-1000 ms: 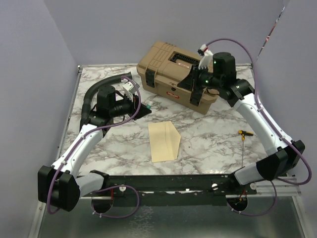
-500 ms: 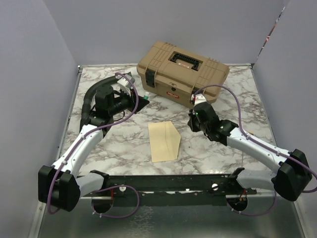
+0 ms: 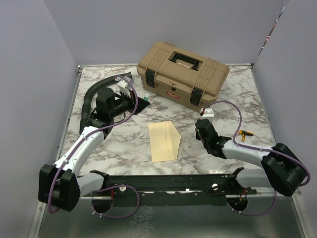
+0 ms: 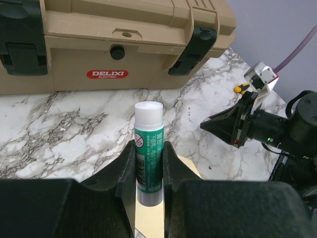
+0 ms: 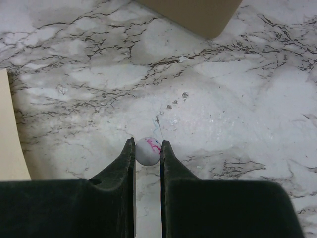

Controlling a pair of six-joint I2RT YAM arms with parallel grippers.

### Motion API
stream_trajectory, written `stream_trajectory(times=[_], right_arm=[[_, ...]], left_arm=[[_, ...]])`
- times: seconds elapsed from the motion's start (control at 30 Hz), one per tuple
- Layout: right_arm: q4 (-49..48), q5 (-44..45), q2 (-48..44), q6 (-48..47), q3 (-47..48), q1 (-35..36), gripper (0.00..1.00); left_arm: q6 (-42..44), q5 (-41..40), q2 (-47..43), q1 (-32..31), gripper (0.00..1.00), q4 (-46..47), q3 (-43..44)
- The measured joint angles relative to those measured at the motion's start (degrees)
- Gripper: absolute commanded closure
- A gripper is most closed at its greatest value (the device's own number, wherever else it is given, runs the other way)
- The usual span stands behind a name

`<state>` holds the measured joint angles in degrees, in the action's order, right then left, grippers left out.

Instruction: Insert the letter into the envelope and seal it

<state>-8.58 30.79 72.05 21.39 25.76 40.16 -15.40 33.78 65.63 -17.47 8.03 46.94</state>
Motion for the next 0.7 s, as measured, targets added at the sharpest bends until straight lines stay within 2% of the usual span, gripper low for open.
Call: stream_trajectory(times=[0.2,0.5,0.7], right_arm=[[-8.5,1.81,6.49,0.52,-1.2,0.0,0.93],[-11.02,1.95,9.7,2.08,-1.55,0.0,0.58],[-8.74,1.95,6.05,2.71,-1.29,0.0,0.42]], left_arm=[[-1.77,0.0,0.0,0.0,1.0,2.6,-0.17],[-2.6,0.07,0.0,0.0,1.0,4.15,-0.59],[-2.89,0.2,0.0,0.0,1.0,5.14,-0.59]])
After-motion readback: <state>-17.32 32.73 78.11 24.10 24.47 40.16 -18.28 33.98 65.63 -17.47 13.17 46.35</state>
